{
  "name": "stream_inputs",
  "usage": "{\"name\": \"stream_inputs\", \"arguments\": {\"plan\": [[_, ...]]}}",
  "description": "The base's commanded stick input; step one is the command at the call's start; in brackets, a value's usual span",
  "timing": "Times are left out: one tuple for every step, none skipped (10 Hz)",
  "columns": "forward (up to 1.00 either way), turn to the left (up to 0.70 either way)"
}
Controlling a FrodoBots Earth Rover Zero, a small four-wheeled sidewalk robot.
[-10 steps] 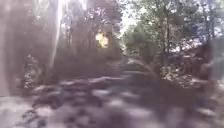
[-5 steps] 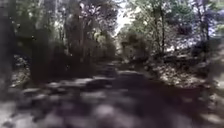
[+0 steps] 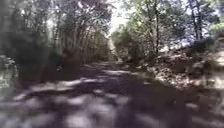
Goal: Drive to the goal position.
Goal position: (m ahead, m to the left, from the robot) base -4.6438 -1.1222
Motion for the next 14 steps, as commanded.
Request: {"name": "stream_inputs", "arguments": {"plan": [[0.45,0.00],[0.45,0.00],[0.45,0.00],[0.45,0.00],[0.45,0.00],[0.45,0.00],[0.45,0.00],[0.45,0.27],[0.45,0.27],[0.45,0.27],[0.45,0.27],[0.45,0.27],[0.45,0.27],[0.45,0.27]]}}
